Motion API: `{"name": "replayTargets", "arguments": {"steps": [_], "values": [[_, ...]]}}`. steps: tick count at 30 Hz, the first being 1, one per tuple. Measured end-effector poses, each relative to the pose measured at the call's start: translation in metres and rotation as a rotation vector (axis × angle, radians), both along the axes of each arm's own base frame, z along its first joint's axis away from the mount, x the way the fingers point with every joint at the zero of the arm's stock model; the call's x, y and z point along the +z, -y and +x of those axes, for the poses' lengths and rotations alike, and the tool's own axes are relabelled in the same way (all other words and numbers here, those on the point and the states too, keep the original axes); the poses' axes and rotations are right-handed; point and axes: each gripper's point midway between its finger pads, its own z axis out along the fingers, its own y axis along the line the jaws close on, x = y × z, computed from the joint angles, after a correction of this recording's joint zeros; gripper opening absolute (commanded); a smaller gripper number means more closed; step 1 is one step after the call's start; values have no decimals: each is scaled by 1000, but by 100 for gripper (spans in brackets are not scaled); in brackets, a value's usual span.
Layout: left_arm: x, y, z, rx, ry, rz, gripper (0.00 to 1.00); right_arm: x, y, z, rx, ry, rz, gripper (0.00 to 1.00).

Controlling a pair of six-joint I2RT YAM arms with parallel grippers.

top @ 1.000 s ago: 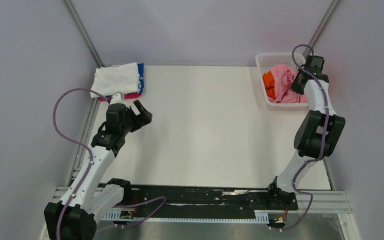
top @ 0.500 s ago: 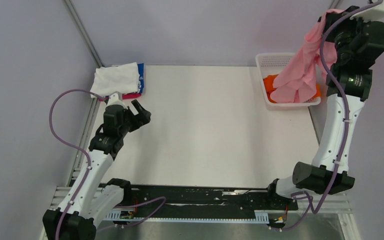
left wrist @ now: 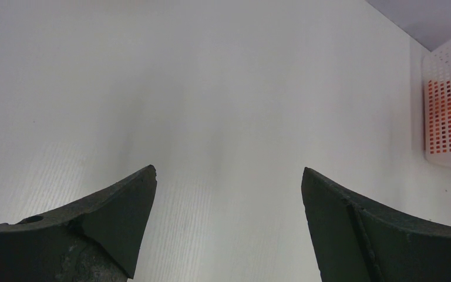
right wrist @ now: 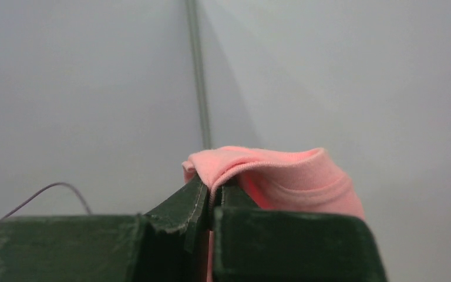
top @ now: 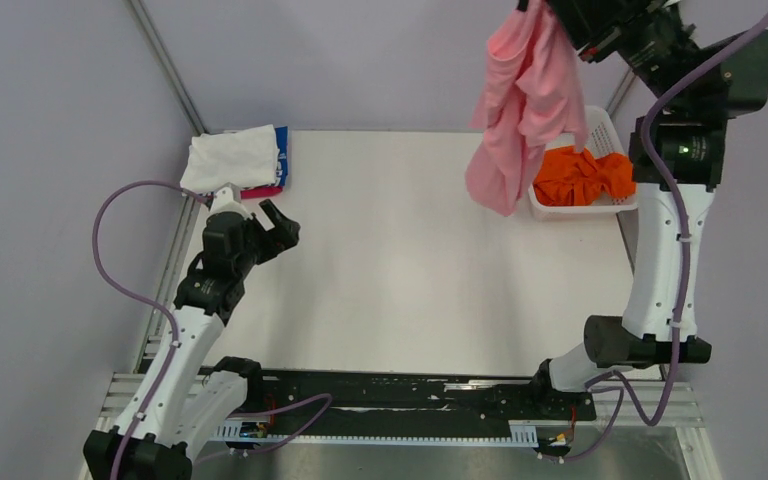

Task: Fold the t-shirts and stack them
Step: Move the tshirt to the center of the board

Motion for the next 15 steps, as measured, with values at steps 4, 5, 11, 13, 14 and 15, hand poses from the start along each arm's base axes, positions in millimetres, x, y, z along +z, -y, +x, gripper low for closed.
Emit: {"name": "replayTargets", "arguments": {"steps": [4, 5, 11, 13, 14, 15], "values": [[5, -2, -3, 8, 13, 1, 100, -15, -71, -18, 244, -36, -30, 0], [6, -3, -5, 13, 16, 3, 100, -19, -91, -24, 300, -39, -37, 0], [14, -12, -13, 50, 26, 14, 100, -33, -161, -40, 450, -41, -49, 0], [15, -14, -16, 58, 23, 17, 100, -40, -166, -34, 433, -66, -32, 0], [16, -15, -17, 64, 21, 21, 100, -48, -166, -26, 406, -95, -19, 0], [17, -16, -18, 69, 19, 24, 100, -56, -164, -20, 380, -124, -10, 0]]}}
